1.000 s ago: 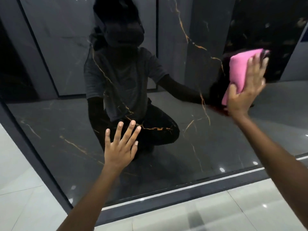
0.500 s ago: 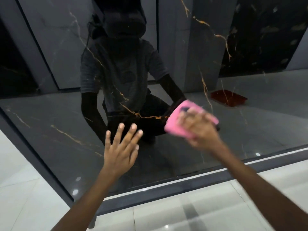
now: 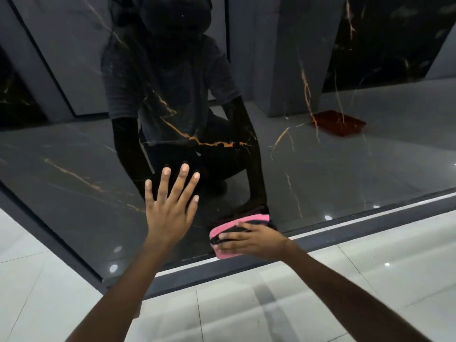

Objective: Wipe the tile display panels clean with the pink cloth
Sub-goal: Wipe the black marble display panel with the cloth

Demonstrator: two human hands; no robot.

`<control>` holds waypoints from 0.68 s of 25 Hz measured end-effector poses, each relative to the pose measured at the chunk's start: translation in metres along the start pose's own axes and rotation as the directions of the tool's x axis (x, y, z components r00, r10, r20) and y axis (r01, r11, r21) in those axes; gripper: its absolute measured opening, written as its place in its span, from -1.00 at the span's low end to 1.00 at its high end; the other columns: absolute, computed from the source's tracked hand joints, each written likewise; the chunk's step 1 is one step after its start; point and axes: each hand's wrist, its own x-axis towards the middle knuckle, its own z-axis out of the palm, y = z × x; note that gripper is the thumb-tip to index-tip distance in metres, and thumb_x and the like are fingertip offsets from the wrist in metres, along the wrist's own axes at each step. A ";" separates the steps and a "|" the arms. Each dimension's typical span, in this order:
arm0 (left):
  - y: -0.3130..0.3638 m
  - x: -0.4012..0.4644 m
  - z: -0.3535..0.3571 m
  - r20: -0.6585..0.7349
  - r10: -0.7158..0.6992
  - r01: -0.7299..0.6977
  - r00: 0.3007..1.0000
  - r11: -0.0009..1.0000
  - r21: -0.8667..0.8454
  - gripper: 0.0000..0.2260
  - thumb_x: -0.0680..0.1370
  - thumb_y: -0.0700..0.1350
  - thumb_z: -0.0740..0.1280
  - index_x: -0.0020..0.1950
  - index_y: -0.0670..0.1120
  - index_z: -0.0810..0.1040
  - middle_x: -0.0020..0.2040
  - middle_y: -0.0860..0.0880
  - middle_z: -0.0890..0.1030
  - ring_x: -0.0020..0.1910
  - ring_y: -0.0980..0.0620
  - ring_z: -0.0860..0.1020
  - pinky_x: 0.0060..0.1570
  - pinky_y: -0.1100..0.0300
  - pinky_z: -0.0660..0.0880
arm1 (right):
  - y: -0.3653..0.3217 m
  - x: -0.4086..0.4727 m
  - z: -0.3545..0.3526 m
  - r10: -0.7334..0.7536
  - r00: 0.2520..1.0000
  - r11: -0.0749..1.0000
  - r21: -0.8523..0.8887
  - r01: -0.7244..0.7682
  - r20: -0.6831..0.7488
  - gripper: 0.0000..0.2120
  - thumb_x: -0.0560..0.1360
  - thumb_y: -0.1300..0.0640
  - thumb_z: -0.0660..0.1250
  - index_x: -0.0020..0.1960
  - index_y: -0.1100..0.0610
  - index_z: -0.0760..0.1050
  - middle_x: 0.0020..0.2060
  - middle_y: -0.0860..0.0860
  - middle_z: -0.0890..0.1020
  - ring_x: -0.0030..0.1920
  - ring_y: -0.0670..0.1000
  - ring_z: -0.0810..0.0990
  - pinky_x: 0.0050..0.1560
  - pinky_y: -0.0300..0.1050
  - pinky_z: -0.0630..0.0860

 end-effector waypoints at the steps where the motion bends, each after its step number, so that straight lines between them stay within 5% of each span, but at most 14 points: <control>1: 0.013 -0.001 -0.003 0.023 0.020 -0.019 1.000 0.997 -0.069 -0.41 0.60 0.01 0.15 0.60 0.06 -0.01 0.61 0.07 -0.08 0.58 -0.03 -0.09 0.50 -0.09 -0.18 | 0.018 -0.013 -0.020 0.009 0.997 0.997 -0.081 -0.016 -0.077 -0.27 0.46 0.24 0.11 0.56 -0.13 0.01 0.51 -0.16 0.25 0.51 -0.10 0.17 0.51 0.05 -0.03; 3: 0.039 -0.003 0.000 0.015 0.127 -0.125 0.992 0.986 -0.107 -0.41 0.59 0.00 0.14 0.60 0.07 0.01 0.61 0.06 -0.07 0.58 -0.02 -0.06 0.51 -0.06 -0.16 | 0.068 -0.044 -0.064 0.243 0.933 0.935 -0.192 -0.299 -0.267 -0.32 0.40 0.14 0.16 0.51 -0.04 0.15 0.46 -0.11 0.26 0.49 0.01 0.19 0.48 0.01 0.00; 4: 0.047 -0.001 0.007 0.014 0.129 -0.127 0.991 0.987 -0.100 -0.43 0.61 0.01 0.12 0.60 0.06 0.01 0.61 0.05 -0.07 0.58 -0.02 -0.07 0.51 -0.05 -0.16 | 0.099 -0.065 -0.088 0.406 0.825 0.865 -0.126 -0.485 -0.393 -0.28 0.39 0.11 0.18 0.54 -0.03 0.11 0.50 -0.08 0.21 0.52 0.02 0.12 0.49 -0.03 -0.03; 6: 0.052 0.007 0.025 0.005 0.067 -0.067 0.998 0.998 -0.012 -0.46 0.65 0.04 0.07 0.60 0.03 -0.01 0.61 0.02 -0.10 0.58 -0.04 -0.11 0.51 -0.06 -0.19 | 0.150 -0.105 -0.130 0.680 0.436 0.626 0.157 -0.764 -0.589 -0.20 0.38 0.13 0.21 0.58 0.05 0.04 0.57 0.00 0.07 0.57 0.05 -0.03 0.51 -0.15 -0.10; 8: 0.052 0.007 0.040 -0.018 0.052 -0.051 0.998 0.995 0.080 -0.47 0.66 0.06 0.05 0.60 0.01 0.00 0.61 -0.02 -0.10 0.58 -0.08 -0.11 0.51 -0.09 -0.20 | 0.159 -0.119 -0.124 0.776 -0.003 0.359 0.445 -0.820 -0.631 -0.23 0.38 0.17 0.23 0.55 0.22 0.08 0.55 0.22 0.09 0.55 0.22 -0.01 0.49 -0.21 -0.11; 9: 0.051 0.004 0.043 -0.019 0.059 -0.057 0.998 0.993 0.101 -0.47 0.66 0.07 0.05 0.60 0.01 0.00 0.61 -0.04 -0.10 0.58 -0.10 -0.11 0.51 -0.11 -0.19 | 0.148 -0.112 -0.108 0.808 -0.107 0.261 0.516 -0.816 -0.579 -0.23 0.38 0.14 0.22 0.54 0.27 0.07 0.53 0.28 0.09 0.53 0.28 0.02 0.50 -0.20 -0.10; 10: 0.051 0.001 0.045 -0.025 0.070 -0.067 0.997 0.991 0.116 -0.47 0.66 0.07 0.05 0.60 0.00 0.00 0.61 -0.05 -0.10 0.58 -0.11 -0.11 0.51 -0.12 -0.18 | 0.125 -0.100 -0.083 0.847 -0.060 0.229 0.464 -0.856 -0.528 -0.19 0.36 0.10 0.23 0.54 0.28 0.05 0.52 0.30 0.08 0.51 0.31 0.06 0.50 -0.11 -0.02; 11: 0.052 -0.002 0.045 -0.032 0.085 -0.080 0.996 0.989 0.127 -0.47 0.66 0.07 0.04 0.60 0.00 -0.01 0.61 -0.05 -0.10 0.58 -0.12 -0.11 0.50 -0.13 -0.18 | 0.094 -0.087 -0.054 0.867 0.117 0.276 0.272 -0.922 -0.484 -0.15 0.32 0.04 0.27 0.52 0.27 0.06 0.49 0.30 0.10 0.46 0.32 0.13 0.46 0.03 0.13; 12: 0.054 -0.003 0.045 -0.035 0.090 -0.085 0.995 0.988 0.127 -0.47 0.66 0.07 0.04 0.60 -0.01 -0.01 0.61 -0.06 -0.10 0.58 -0.13 -0.12 0.50 -0.14 -0.18 | 0.059 -0.077 -0.019 0.827 0.422 0.457 0.009 -0.889 -0.371 -0.11 0.25 0.00 0.34 0.49 0.22 0.11 0.46 0.25 0.17 0.40 0.29 0.22 0.35 0.13 0.30; 13: 0.053 -0.003 0.045 -0.037 0.092 -0.087 0.995 0.989 0.122 -0.47 0.66 0.06 0.04 0.60 -0.01 0.00 0.61 -0.06 -0.10 0.58 -0.13 -0.12 0.50 -0.14 -0.18 | 0.027 -0.076 0.012 0.672 0.724 0.692 -0.219 -0.688 -0.153 -0.09 0.19 0.02 0.42 0.47 0.15 0.17 0.44 0.15 0.23 0.37 0.22 0.27 0.29 0.17 0.35; 14: 0.052 -0.001 0.046 -0.037 0.097 -0.092 0.995 0.988 0.124 -0.47 0.66 0.06 0.04 0.60 -0.01 0.00 0.61 -0.06 -0.10 0.58 -0.13 -0.12 0.50 -0.14 -0.19 | 0.005 -0.081 0.033 0.425 0.904 0.856 -0.346 -0.383 0.050 -0.10 0.19 0.11 0.44 0.48 0.05 0.18 0.46 0.02 0.25 0.41 0.12 0.25 0.38 0.20 0.25; 15: 0.050 0.002 0.045 -0.027 0.099 -0.095 0.995 0.987 0.132 -0.47 0.65 0.07 0.05 0.60 -0.01 0.00 0.61 -0.05 -0.11 0.58 -0.13 -0.13 0.50 -0.14 -0.19 | -0.002 -0.092 0.048 0.215 0.961 0.905 -0.405 -0.129 0.174 -0.11 0.24 0.20 0.40 0.51 -0.01 0.15 0.50 -0.08 0.22 0.48 0.02 0.19 0.51 0.20 0.04; 17: 0.050 0.006 0.037 0.008 0.070 -0.070 0.998 0.990 0.122 -0.46 0.65 0.06 0.07 0.60 0.01 -0.01 0.61 -0.03 -0.11 0.58 -0.11 -0.13 0.50 -0.12 -0.19 | 0.013 -0.107 0.033 0.101 0.972 0.917 -0.399 -0.008 0.213 -0.16 0.33 0.26 0.25 0.56 -0.05 0.06 0.51 -0.15 0.22 0.51 -0.05 0.14 0.53 0.13 -0.19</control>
